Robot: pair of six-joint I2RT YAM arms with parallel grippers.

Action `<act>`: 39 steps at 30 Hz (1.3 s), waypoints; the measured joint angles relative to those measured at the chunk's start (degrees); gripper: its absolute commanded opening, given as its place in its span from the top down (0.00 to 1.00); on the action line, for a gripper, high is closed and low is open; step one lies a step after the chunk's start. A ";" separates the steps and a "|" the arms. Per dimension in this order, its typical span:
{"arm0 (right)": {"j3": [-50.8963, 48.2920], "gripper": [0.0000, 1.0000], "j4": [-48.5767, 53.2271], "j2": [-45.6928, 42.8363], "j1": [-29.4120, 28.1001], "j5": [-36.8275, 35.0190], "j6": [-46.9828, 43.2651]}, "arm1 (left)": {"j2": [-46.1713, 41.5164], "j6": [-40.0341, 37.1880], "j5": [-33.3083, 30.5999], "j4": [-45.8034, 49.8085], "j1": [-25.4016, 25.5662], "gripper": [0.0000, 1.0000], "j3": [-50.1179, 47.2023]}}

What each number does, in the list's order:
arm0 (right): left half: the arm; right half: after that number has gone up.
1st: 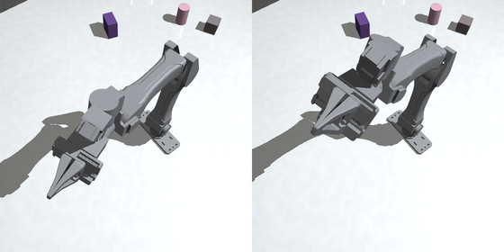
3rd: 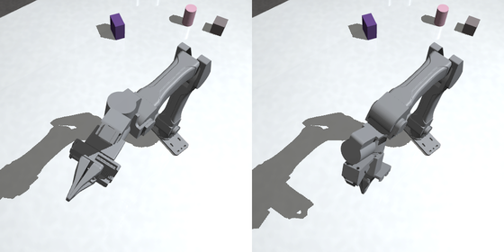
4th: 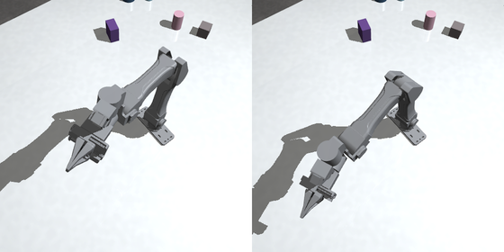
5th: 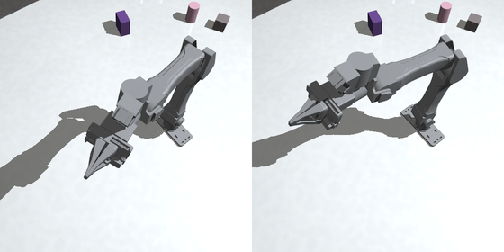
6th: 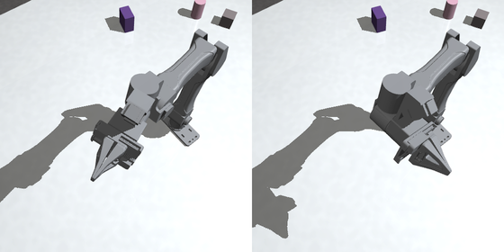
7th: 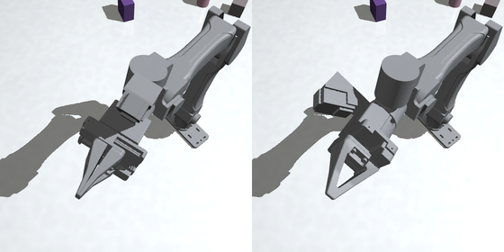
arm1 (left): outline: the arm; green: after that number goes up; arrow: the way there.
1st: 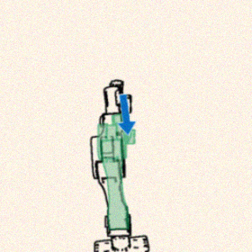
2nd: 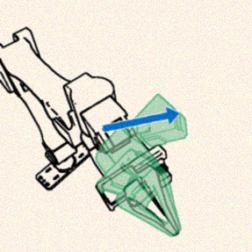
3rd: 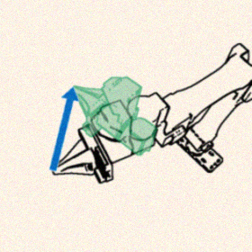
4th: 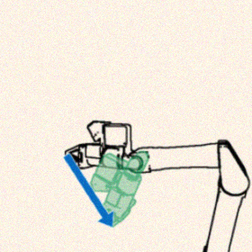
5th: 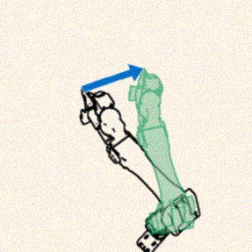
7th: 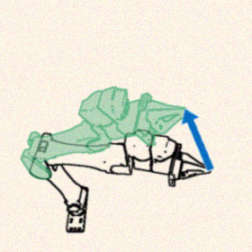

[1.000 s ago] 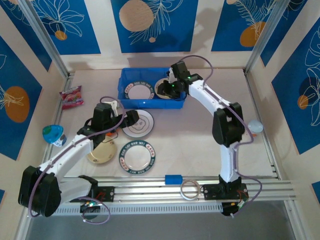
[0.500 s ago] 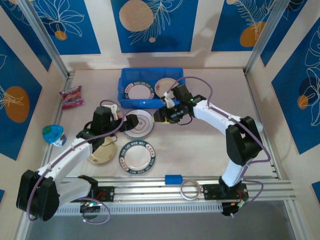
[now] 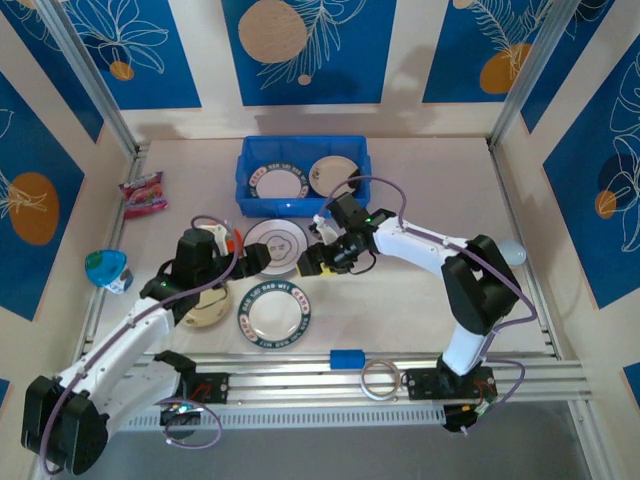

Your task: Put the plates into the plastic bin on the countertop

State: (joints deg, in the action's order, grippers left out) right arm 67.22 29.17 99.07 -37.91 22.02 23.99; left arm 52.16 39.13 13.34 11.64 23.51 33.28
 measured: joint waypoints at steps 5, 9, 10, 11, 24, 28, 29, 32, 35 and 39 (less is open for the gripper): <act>-0.28 0.45 -0.09 0.28 0.50 0.44 -0.24 | -0.87 0.00 -0.15 1.31 0.04 0.06 -0.24; -0.59 0.47 0.02 0.94 0.90 0.81 -0.52 | -0.90 0.20 -0.17 1.44 0.04 0.06 -0.39; -0.74 0.47 0.04 1.16 0.92 0.94 -0.59 | -0.90 0.26 -0.17 1.44 0.04 0.07 -0.39; -1.03 0.47 -0.02 1.36 0.90 1.01 -0.68 | -0.87 0.42 -0.17 1.40 0.04 0.06 -0.42; -3.41 0.60 -0.94 6.29 -1.09 5.05 -1.20 | 0.83 1.31 -0.13 1.03 0.04 0.07 -1.86; -3.41 0.61 -1.38 8.35 -1.64 5.97 -1.20 | 0.85 1.49 -0.15 0.94 0.04 0.07 -2.08; -3.39 0.62 -1.38 8.85 -1.77 6.23 -1.20 | 0.85 1.51 -0.15 0.81 0.04 0.07 -2.25; -3.39 0.64 -1.40 10.08 -2.08 6.84 -1.20 | 0.85 1.95 -0.17 0.44 0.04 0.07 -2.73; -3.17 0.66 -1.31 10.86 -2.23 7.45 -1.25 | 0.85 2.56 -0.17 0.02 0.04 0.07 -3.21; -2.19 0.66 -1.33 12.26 -2.34 8.57 -1.25 | 0.85 2.58 -0.31 -0.37 0.04 0.07 -3.54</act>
State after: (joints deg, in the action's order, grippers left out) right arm 65.04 27.83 111.33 -40.25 30.59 22.74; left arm 53.01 41.71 13.04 11.27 23.55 29.74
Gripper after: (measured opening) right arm 0.342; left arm 0.930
